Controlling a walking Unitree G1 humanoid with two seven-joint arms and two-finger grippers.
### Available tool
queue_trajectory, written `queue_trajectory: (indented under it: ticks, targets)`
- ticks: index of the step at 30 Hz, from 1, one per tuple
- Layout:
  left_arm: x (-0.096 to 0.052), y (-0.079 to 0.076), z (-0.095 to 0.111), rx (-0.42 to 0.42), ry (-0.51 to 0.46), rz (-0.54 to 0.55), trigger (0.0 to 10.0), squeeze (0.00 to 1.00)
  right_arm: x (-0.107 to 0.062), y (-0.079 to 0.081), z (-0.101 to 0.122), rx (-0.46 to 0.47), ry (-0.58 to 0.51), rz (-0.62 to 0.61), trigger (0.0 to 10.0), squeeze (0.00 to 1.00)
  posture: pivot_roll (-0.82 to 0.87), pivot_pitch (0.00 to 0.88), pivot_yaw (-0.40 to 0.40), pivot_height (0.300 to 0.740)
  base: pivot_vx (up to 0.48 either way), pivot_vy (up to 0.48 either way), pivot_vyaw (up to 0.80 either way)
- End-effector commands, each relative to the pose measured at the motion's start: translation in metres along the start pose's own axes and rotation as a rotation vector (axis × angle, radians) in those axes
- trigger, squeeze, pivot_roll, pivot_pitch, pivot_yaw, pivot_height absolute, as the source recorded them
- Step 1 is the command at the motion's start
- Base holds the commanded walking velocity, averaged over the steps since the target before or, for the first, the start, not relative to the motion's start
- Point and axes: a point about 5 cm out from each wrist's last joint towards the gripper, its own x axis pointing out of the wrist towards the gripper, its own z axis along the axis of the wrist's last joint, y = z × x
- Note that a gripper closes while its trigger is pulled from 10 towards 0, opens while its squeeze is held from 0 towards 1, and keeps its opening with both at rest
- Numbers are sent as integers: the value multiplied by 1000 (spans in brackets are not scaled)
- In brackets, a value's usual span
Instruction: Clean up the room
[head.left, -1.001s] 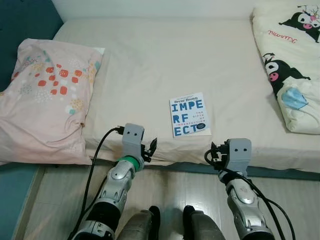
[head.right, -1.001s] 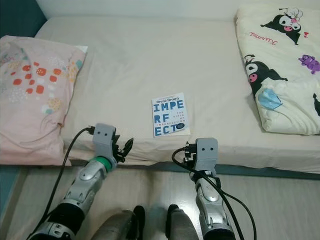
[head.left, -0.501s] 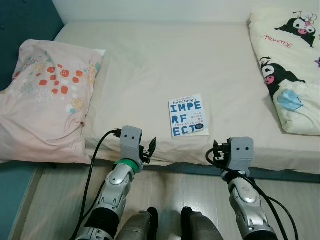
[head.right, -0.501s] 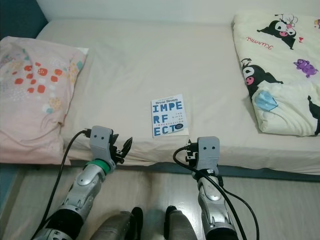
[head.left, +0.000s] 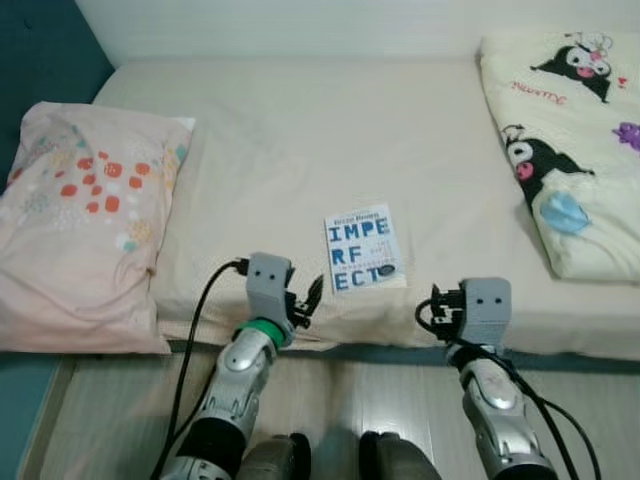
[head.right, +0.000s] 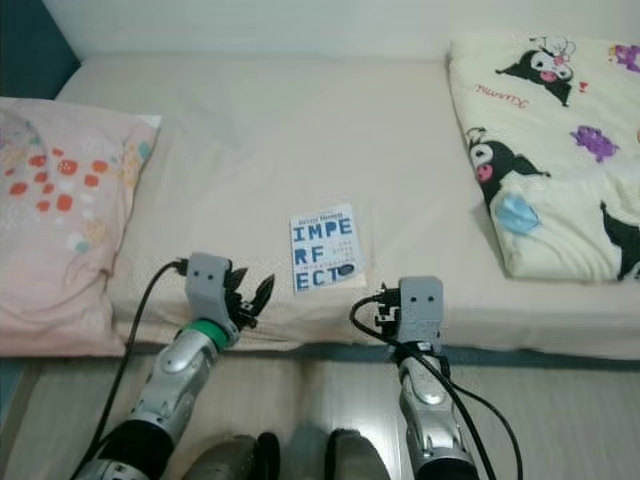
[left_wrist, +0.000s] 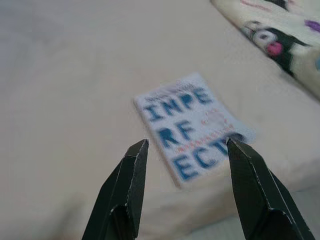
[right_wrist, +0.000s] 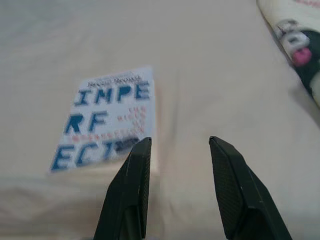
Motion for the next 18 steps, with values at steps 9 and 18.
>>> queue_trajectory:
  ticks: [9, 18]
  targets:
    - [-8, 3, -10, -9, 28, 0, 10000, 0, -5, 6, -8, 10, 26, 12, 10000, 0, -24, 139, 99, 740, 368, 0, 0]
    - [-10, 0, -12, 5, 30, -36, 10000, 0, -8, 11, -10, 28, 40, 22, 10000, 0, -22, 145, 103, 740, 0, 0, 0]
